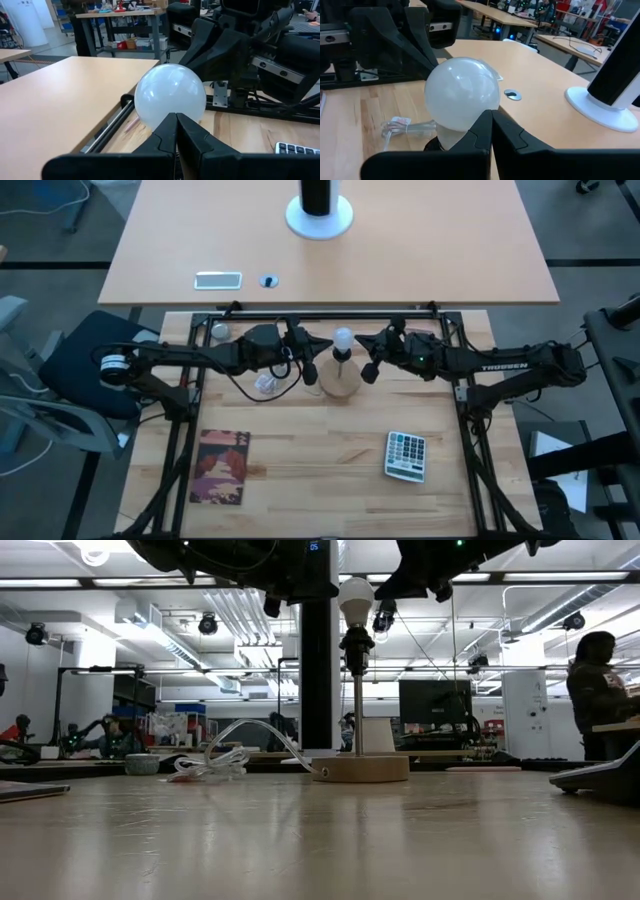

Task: Screw lightbulb
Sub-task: Insert the lightbulb into the lamp

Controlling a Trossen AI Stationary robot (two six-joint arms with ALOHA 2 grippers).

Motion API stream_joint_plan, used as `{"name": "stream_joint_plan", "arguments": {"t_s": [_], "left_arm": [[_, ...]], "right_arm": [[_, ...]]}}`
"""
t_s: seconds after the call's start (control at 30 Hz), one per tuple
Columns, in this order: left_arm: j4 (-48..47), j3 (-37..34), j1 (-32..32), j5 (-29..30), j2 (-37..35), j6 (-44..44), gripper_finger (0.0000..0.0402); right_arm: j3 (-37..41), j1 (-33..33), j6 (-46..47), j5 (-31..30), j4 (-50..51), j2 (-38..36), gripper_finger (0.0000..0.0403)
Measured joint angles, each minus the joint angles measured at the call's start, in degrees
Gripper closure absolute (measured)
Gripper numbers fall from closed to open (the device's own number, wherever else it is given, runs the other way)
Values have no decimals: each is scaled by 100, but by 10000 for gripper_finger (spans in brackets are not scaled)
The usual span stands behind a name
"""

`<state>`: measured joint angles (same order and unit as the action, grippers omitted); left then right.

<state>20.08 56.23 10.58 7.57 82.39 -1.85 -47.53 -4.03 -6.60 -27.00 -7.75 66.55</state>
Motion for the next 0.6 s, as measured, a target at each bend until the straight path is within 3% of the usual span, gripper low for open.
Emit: {"name": "stream_joint_plan", "arguments": {"t_s": [0.6], "left_arm": [[-105, 0, 19, 92, -37, -13, 401]], "right_arm": [[0, 84, 156, 21, 155, -87, 403]]}}
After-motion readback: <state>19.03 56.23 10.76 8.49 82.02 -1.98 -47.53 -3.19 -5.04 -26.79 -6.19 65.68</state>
